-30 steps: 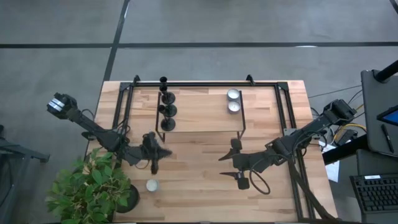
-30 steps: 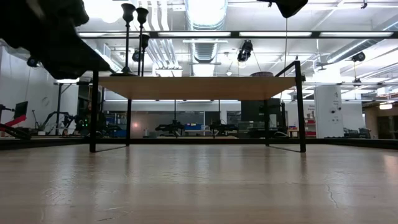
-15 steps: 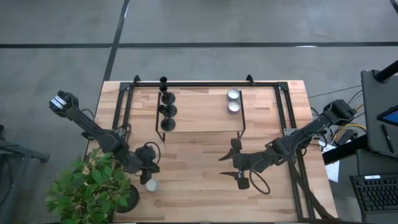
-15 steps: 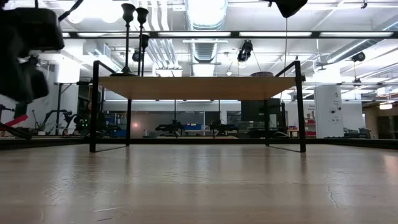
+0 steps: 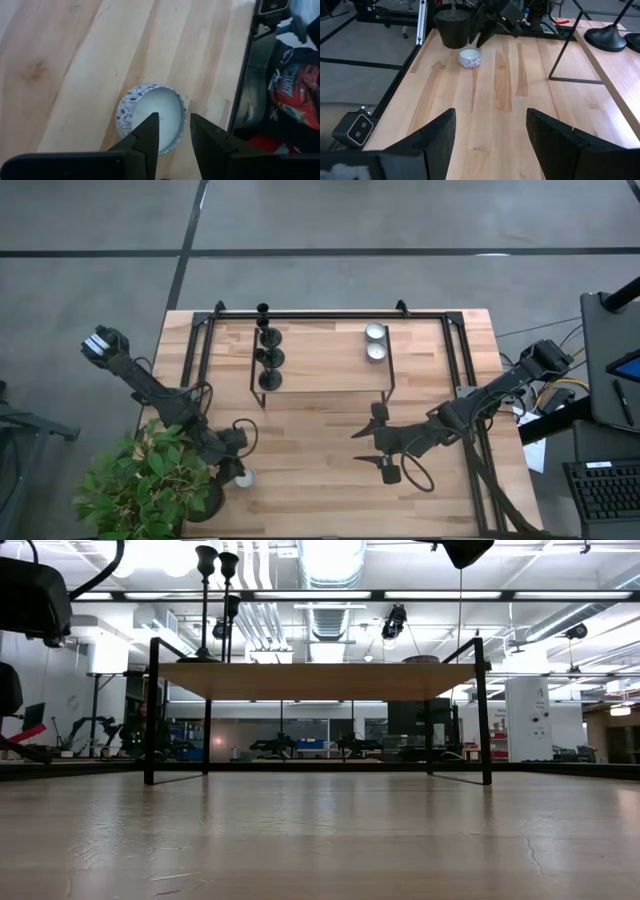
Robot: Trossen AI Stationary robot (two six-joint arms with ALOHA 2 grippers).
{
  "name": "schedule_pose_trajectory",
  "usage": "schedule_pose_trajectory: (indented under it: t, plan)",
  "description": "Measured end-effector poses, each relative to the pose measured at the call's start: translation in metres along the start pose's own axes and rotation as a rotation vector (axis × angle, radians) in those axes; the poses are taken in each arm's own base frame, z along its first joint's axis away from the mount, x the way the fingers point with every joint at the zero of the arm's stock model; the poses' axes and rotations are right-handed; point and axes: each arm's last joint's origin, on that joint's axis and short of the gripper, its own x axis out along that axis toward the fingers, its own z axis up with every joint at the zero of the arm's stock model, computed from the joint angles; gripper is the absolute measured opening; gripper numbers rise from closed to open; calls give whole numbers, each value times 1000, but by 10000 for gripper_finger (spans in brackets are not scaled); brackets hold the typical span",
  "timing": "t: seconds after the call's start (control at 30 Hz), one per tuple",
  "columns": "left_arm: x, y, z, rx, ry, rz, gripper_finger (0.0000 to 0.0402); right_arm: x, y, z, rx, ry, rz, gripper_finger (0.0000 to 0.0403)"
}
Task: Pick & Place candle stick holders
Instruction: Put the white candle on the shelf
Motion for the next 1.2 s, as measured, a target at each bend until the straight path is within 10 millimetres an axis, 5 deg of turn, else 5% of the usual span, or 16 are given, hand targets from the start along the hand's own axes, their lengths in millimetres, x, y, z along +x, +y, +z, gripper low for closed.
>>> schedule_pose_trajectory:
  t: [1.2]
  plan:
    - [16,13,-5,29,61,183,106,0,0,0,1,-4,1,233]
